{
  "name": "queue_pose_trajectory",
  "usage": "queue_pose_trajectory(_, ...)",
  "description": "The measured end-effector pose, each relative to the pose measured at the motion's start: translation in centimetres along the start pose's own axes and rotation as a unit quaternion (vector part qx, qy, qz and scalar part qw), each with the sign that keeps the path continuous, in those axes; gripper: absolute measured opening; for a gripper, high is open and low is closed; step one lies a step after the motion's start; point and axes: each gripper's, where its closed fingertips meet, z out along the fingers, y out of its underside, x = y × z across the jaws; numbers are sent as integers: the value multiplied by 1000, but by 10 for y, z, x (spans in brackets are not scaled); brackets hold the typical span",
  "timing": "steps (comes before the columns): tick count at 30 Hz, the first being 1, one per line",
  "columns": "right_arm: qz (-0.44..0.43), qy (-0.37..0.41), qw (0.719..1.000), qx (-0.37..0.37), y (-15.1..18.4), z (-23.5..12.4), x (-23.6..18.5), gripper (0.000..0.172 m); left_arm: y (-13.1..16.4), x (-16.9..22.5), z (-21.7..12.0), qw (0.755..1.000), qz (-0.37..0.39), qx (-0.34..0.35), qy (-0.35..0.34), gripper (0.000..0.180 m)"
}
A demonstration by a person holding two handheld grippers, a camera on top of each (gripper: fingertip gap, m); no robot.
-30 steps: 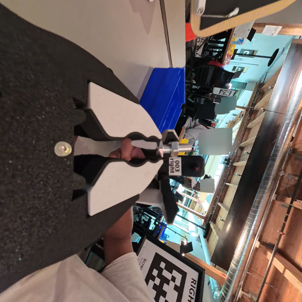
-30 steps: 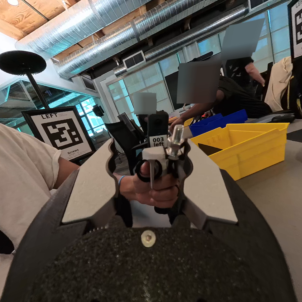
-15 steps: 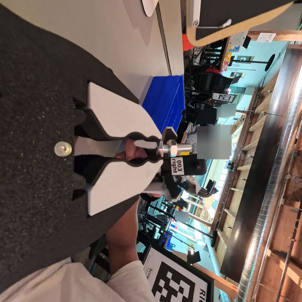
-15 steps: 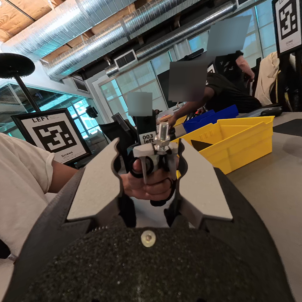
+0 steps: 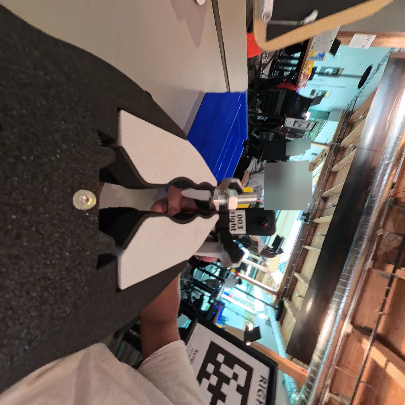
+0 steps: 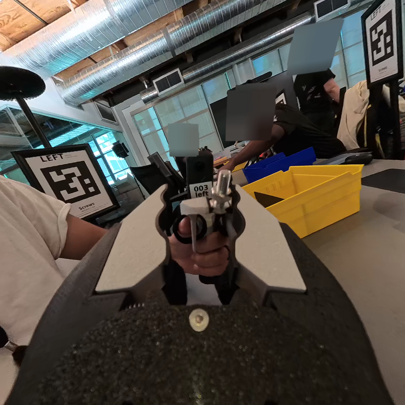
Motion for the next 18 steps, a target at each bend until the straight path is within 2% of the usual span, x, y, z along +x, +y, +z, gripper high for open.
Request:
queue_pose_trajectory(1,5,1,1000,3,-2,-2,2,56,-6,-3,-3,1000,-7,14,-8,17)
queue_pose_trajectory(3,11,-17,1000,7,-6,-6,-2,45,-16,-14,-11,999,-22,37,-24,17)
queue_pose_trajectory(6,5,4,1000,7,-7,-7,5,44,-20,-26,-21,998,-19,41,-43,16)
queue_pose_trajectory(10,21,33,999,-1,-2,-8,18,38,-11,-15,-15,999,-8,20,-24,17)
queue_pose_trajectory(15,29,29,999,6,-3,-9,17,29,3,0,-3,1000,16,-13,0,17)
queue_pose_trajectory(18,14,36,999,1,-3,-10,18,9,6,1,-1,1000,19,-19,1,17)
